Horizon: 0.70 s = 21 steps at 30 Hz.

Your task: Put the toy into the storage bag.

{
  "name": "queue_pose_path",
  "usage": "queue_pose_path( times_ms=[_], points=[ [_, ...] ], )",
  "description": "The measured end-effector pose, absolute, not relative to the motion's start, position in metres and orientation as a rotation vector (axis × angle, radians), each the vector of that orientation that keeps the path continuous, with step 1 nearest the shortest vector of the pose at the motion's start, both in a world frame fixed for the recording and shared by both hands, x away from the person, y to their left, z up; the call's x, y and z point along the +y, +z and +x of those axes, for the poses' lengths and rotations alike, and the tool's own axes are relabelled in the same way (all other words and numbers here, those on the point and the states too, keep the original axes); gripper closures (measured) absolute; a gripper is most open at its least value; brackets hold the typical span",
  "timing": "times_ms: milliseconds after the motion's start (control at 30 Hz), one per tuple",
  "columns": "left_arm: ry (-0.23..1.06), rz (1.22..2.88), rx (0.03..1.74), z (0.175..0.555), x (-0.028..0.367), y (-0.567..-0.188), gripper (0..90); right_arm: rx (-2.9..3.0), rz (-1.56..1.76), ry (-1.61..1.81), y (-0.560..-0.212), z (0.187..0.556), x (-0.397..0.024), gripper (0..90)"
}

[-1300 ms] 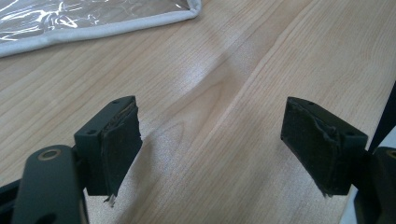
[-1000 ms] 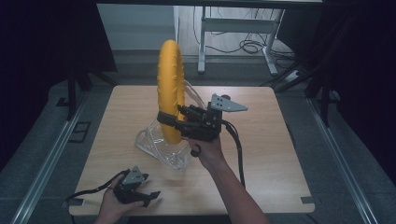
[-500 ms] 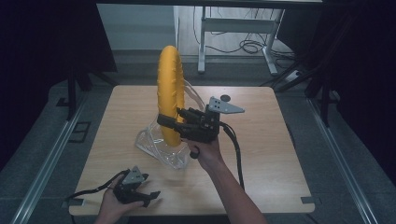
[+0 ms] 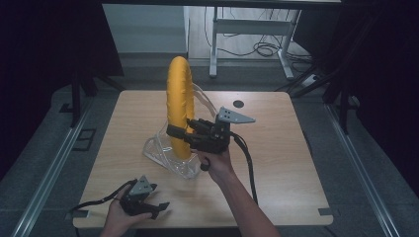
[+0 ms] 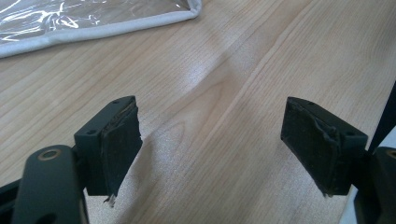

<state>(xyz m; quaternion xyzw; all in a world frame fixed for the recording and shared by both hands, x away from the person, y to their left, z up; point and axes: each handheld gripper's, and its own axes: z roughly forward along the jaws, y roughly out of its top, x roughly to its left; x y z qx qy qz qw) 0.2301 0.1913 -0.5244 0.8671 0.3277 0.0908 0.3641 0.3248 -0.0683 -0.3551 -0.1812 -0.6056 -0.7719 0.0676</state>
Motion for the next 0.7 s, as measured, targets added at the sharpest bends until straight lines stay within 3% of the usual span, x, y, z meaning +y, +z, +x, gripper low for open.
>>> queue_pose_path(
  times_ms=[700],
  points=[
    [0.232, 2.232, 0.845, 0.23, 0.191, -0.525, 19.8, -1.847, -0.616, -2.266, -0.38, 0.332, -0.066, 50.4]
  ],
)
